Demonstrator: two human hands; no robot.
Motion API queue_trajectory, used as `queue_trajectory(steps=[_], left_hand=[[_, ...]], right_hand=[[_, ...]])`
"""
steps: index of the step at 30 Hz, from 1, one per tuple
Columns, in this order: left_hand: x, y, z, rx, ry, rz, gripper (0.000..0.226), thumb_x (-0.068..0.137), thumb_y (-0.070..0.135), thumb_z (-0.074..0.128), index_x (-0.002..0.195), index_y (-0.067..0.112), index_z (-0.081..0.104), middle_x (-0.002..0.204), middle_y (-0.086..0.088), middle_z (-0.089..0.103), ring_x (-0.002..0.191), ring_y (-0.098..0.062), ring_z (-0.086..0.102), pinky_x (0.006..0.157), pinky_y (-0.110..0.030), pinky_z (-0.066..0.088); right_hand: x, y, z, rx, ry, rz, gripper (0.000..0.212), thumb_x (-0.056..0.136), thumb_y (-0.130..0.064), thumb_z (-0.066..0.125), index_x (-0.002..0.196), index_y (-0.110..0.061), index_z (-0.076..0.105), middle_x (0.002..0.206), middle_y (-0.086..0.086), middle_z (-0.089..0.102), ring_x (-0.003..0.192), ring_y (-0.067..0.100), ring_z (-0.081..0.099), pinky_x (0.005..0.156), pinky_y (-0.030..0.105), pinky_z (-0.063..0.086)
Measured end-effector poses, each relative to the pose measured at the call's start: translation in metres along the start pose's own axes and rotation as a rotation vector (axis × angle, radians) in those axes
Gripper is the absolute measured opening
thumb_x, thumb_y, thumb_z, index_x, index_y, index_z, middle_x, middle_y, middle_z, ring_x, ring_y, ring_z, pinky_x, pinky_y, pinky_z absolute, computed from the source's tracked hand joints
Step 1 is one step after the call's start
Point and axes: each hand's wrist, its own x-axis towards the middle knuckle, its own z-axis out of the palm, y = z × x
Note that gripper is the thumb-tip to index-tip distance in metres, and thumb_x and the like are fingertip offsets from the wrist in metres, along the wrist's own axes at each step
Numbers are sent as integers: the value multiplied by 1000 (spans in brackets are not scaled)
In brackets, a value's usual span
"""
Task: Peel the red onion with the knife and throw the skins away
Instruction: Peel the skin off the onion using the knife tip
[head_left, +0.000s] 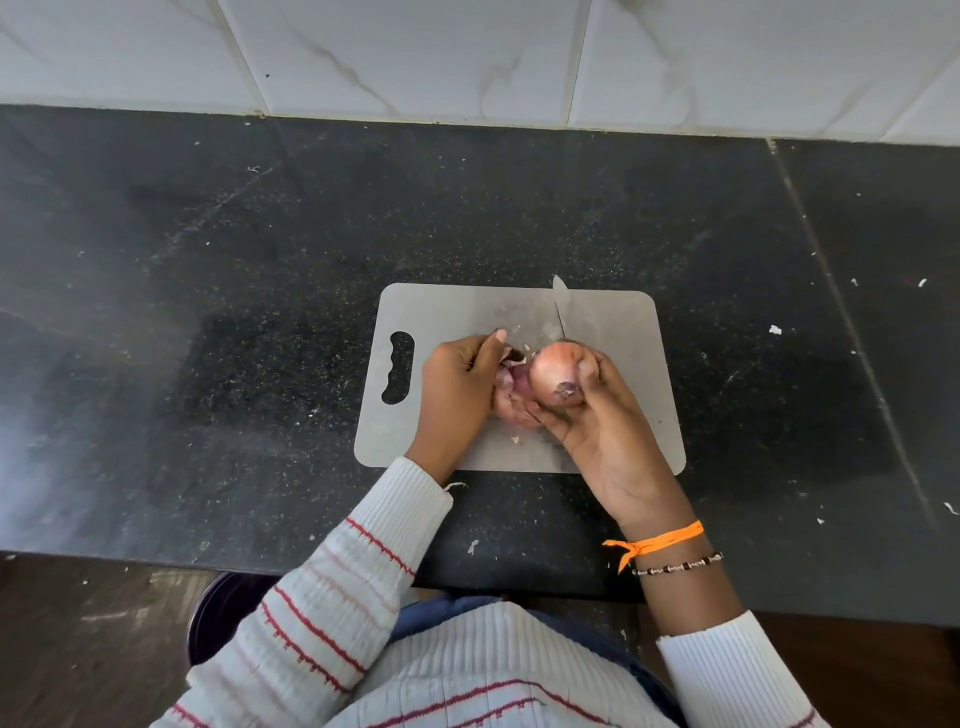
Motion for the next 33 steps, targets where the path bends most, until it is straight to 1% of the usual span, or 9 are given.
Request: queue_trajectory(steps=[5, 9, 12, 15, 18, 21, 25, 30, 33], left_hand=[[3, 3, -2, 114, 19, 1, 19, 90, 22, 58, 94, 11, 72, 95, -5, 69, 82, -14, 63, 82, -34, 53], [4, 3, -2, 173, 33, 52, 14, 88, 17, 61, 96, 13, 71, 98, -2, 65, 83, -6, 57, 75, -8, 44], [4, 2, -3, 225, 26, 135, 14, 85, 8, 62, 94, 12, 72, 105, -1, 60, 93, -8, 56, 78, 0, 39], [1, 8, -4, 188, 15, 202, 18, 87, 7, 58, 97, 13, 72, 109, 0, 60, 97, -3, 55, 82, -3, 40], [-6, 18, -6, 70, 4, 219, 18, 91, 14, 55, 100, 17, 70, 107, 3, 62, 100, -1, 57, 87, -9, 43], [-14, 30, -8, -123, -105, 136, 17, 91, 15, 55, 102, 20, 68, 109, 1, 66, 99, 0, 61, 84, -13, 48], [-20, 37, -11, -277, -329, 25, 28, 85, 9, 62, 112, 17, 64, 114, -3, 67, 100, -13, 65, 83, -32, 55], [-20, 37, -12, -368, -354, -46, 37, 81, 3, 65, 115, 15, 60, 111, 1, 66, 97, -10, 66, 84, -29, 56], [-20, 35, -17, -382, -402, -78, 46, 75, -2, 68, 116, 18, 59, 109, 6, 66, 95, -11, 67, 86, -37, 53]], right_hand=[[-1, -5, 1, 18, 57, 51, 36, 81, -38, 45, 110, -19, 56, 111, 3, 62, 96, 12, 60, 69, 17, 49], [-2, -9, 3, 47, 56, 37, 35, 83, -32, 45, 111, -13, 53, 112, 8, 59, 97, 15, 59, 70, 17, 52], [-3, -12, 5, 85, 89, 70, 25, 87, -28, 47, 106, -14, 56, 107, 7, 61, 89, 13, 63, 69, 20, 54], [-4, -16, 8, 146, 134, 101, 14, 93, -22, 45, 96, -15, 57, 100, 6, 63, 79, 13, 68, 67, 24, 57], [-4, -19, 12, 164, 137, 107, 23, 87, -27, 51, 103, -11, 55, 103, 10, 63, 84, 18, 68, 69, 28, 58], [-6, -20, 14, 150, 133, 110, 29, 89, -29, 50, 109, -9, 52, 103, 12, 64, 85, 18, 68, 65, 27, 58], [-8, -21, 18, 91, 148, 74, 26, 94, -30, 46, 106, -8, 52, 99, 13, 63, 76, 14, 70, 62, 25, 58], [-13, -22, 18, 75, 123, 27, 16, 95, -22, 44, 95, -11, 55, 97, 9, 65, 78, 13, 70, 62, 22, 56], [-14, -24, 18, 59, 119, 10, 17, 94, -18, 44, 94, -10, 59, 87, 4, 68, 75, 12, 69, 62, 22, 56]])
